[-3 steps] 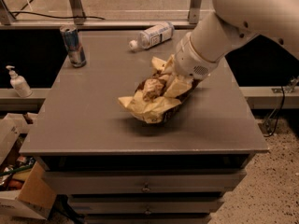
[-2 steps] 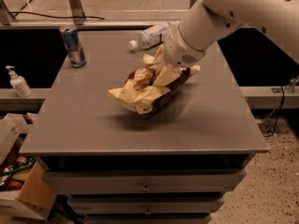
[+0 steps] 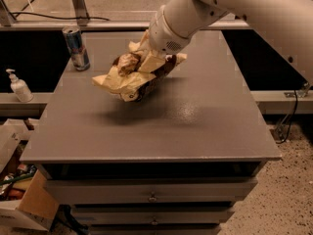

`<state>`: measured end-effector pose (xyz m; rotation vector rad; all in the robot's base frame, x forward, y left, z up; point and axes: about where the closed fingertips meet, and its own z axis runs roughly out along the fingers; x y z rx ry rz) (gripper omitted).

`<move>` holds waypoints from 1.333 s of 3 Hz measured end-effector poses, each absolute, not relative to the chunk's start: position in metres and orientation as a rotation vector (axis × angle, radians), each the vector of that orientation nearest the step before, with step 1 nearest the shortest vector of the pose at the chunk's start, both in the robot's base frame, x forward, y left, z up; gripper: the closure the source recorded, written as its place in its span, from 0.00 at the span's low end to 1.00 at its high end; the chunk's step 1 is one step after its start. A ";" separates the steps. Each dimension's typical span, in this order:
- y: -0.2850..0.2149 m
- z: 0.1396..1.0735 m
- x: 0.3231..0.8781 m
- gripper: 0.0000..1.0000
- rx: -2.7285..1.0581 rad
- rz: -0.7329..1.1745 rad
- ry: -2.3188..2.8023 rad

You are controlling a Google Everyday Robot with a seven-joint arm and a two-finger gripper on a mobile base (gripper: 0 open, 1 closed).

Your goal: Move brown chip bag near redbull can

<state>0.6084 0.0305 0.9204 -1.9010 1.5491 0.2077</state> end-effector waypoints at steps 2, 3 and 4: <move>0.031 0.921 0.608 1.00 -1.851 0.145 1.526; 0.033 0.933 0.632 1.00 -1.768 0.054 1.480; 0.044 0.946 0.659 1.00 -1.741 -0.003 1.424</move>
Offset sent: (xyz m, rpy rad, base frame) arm 0.0209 -0.0015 0.0130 0.0920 -0.2113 -0.1079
